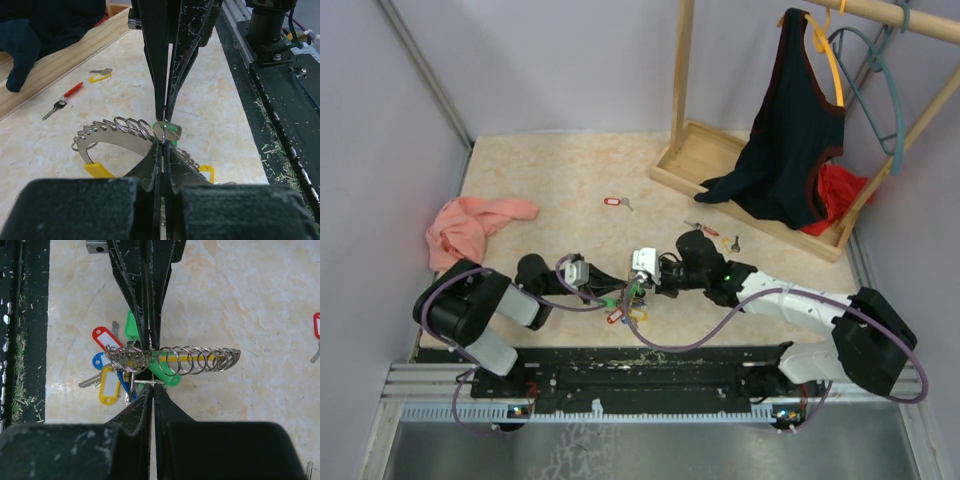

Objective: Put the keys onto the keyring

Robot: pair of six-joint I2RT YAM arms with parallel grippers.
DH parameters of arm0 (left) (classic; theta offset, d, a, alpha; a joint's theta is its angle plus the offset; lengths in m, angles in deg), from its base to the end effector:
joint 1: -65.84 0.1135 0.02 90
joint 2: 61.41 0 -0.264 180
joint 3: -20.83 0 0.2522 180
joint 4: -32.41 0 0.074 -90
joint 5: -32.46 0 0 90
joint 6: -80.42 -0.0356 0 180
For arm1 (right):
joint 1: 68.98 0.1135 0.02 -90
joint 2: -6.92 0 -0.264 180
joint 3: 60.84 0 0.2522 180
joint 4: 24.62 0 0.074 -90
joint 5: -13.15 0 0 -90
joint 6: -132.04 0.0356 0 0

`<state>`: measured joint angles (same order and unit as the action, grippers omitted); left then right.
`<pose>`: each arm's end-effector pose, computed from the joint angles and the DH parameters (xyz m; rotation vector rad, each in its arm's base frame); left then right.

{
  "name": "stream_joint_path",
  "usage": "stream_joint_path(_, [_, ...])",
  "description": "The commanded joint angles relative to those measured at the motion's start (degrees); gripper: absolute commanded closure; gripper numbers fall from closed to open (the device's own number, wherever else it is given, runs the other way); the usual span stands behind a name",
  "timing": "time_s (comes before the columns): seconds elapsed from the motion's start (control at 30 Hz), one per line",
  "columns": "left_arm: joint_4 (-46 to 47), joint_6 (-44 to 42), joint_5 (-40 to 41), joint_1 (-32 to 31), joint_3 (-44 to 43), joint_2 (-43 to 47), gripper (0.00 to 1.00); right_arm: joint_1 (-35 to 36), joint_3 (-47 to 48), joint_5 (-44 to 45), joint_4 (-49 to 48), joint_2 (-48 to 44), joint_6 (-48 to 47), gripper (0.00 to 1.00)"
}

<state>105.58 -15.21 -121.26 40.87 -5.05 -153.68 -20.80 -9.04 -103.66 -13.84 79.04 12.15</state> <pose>0.1865 -0.1221 0.1568 1.2443 1.0337 -1.0627 0.1654 0.2090 0.2225 -1.5448 1.4558 0.6838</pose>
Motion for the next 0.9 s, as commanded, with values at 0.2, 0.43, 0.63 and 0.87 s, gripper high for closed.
stream_joint_path(0.2, [15.5, -1.7, -2.1, 0.2, -1.2, -1.2, 1.0, 1.7, 5.3, -0.2, 0.7, 1.9, -3.0, 1.0])
stream_joint_path(0.43, [15.5, -1.3, -2.4, 0.1, -1.4, -1.5, 1.0, 2.0, 6.0, -0.5, 1.7, 2.3, -3.5, 1.0])
stream_joint_path(0.63, [15.5, -1.0, -2.6, 0.1, -1.6, -1.5, 1.0, 2.2, 6.5, -0.3, 1.8, 2.5, -3.5, 1.0])
stream_joint_path(0.87, [15.5, -0.8, -2.6, 0.0, -1.6, -1.6, 1.0, 2.5, 7.0, -0.3, 2.4, 2.8, -3.6, 1.0])
